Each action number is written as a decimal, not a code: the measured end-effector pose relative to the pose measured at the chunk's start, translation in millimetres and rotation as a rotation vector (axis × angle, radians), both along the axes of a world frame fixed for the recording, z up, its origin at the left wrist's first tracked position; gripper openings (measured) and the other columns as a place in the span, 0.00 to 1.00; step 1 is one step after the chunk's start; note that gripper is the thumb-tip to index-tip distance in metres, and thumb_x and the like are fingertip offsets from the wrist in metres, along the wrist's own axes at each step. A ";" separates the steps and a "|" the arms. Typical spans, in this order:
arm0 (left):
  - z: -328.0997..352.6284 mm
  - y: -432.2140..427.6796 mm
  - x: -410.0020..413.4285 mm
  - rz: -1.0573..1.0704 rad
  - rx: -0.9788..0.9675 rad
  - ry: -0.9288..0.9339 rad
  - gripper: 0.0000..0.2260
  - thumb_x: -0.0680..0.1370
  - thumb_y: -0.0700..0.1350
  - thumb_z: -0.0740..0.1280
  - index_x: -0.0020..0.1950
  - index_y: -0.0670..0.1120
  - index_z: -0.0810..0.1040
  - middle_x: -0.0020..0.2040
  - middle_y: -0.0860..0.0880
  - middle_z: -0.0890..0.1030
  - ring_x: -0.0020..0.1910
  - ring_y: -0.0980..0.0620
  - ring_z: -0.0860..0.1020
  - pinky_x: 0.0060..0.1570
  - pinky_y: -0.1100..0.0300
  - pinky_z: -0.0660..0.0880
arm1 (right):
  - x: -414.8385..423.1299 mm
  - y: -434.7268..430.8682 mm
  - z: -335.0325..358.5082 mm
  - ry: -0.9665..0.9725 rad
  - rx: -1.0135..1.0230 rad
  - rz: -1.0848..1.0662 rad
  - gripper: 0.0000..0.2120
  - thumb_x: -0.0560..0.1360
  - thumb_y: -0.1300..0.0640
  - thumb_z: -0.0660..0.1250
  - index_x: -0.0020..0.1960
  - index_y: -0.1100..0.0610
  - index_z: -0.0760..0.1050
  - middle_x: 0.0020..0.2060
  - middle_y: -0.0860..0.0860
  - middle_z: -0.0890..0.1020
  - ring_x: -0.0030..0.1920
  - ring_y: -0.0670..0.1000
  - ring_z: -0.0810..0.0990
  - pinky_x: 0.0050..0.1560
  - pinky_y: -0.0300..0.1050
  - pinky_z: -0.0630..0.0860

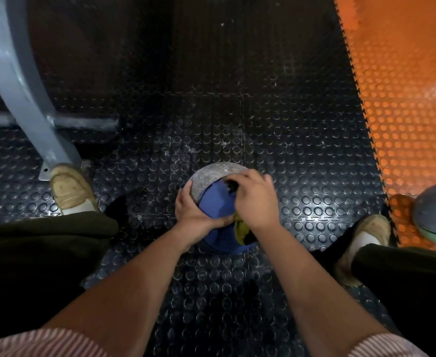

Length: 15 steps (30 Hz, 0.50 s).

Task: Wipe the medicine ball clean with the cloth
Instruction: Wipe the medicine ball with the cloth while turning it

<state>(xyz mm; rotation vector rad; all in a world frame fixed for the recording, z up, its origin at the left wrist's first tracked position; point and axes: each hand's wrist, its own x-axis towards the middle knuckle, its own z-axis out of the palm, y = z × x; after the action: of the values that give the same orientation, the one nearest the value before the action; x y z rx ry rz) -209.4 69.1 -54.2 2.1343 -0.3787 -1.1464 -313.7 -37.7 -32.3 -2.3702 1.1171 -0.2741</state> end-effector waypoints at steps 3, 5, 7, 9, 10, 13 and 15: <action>0.9 3.2 -0.1 -0.021 -0.014 0.039 0.59 0.60 0.53 0.83 0.78 0.60 0.44 0.78 0.54 0.44 0.77 0.46 0.50 0.74 0.41 0.57 | -25.7 -13.1 -21.9 -0.053 0.222 -0.381 0.21 0.76 0.68 0.57 0.63 0.52 0.77 0.60 0.49 0.76 0.58 0.58 0.71 0.52 0.41 0.65; 0.8 2.2 -2.5 -0.023 -0.008 0.020 0.59 0.60 0.54 0.82 0.77 0.60 0.44 0.78 0.54 0.44 0.77 0.45 0.49 0.74 0.41 0.57 | -28.8 -14.5 -25.8 -0.104 0.306 -0.479 0.20 0.77 0.68 0.57 0.63 0.55 0.77 0.60 0.50 0.76 0.59 0.58 0.72 0.54 0.39 0.65; 0.1 -2.1 -4.5 -0.006 0.010 -0.028 0.59 0.59 0.55 0.83 0.77 0.60 0.45 0.78 0.53 0.45 0.77 0.45 0.50 0.73 0.41 0.58 | -17.8 -8.9 -17.7 -0.076 0.246 -0.449 0.21 0.77 0.68 0.56 0.63 0.53 0.77 0.59 0.48 0.75 0.55 0.54 0.69 0.46 0.36 0.58; -0.9 -5.3 -4.0 0.027 0.030 -0.021 0.60 0.58 0.55 0.83 0.77 0.59 0.45 0.78 0.52 0.46 0.77 0.44 0.51 0.72 0.40 0.60 | -2.8 1.3 -4.7 -0.041 0.124 -0.304 0.23 0.76 0.68 0.55 0.63 0.50 0.76 0.60 0.47 0.74 0.52 0.51 0.65 0.44 0.37 0.55; -1.8 -6.6 -2.3 0.047 0.040 0.001 0.60 0.58 0.55 0.83 0.77 0.60 0.46 0.78 0.53 0.46 0.76 0.44 0.52 0.71 0.40 0.61 | 4.0 5.9 2.1 -0.026 0.084 -0.219 0.23 0.76 0.68 0.55 0.63 0.50 0.76 0.60 0.47 0.74 0.51 0.51 0.64 0.46 0.39 0.57; -3.3 -11.7 2.2 0.121 0.048 0.048 0.56 0.63 0.50 0.82 0.78 0.59 0.46 0.78 0.51 0.47 0.76 0.43 0.55 0.70 0.41 0.64 | 18.6 12.2 14.2 0.014 -0.006 0.063 0.22 0.75 0.67 0.56 0.63 0.51 0.77 0.57 0.49 0.76 0.47 0.53 0.63 0.48 0.48 0.67; -2.7 -16.6 4.6 0.165 0.051 0.056 0.54 0.65 0.49 0.81 0.78 0.58 0.47 0.78 0.50 0.48 0.75 0.43 0.57 0.70 0.43 0.65 | 20.7 8.3 13.1 0.030 -0.025 0.150 0.21 0.75 0.66 0.57 0.63 0.51 0.76 0.55 0.50 0.76 0.48 0.56 0.67 0.48 0.51 0.69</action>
<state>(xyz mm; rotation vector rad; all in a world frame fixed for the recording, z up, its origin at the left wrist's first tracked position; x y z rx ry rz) -204.8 52.5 -56.9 2.1286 -0.1460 -1.1293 -293.0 -29.4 -19.2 -2.4724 0.9474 -0.2015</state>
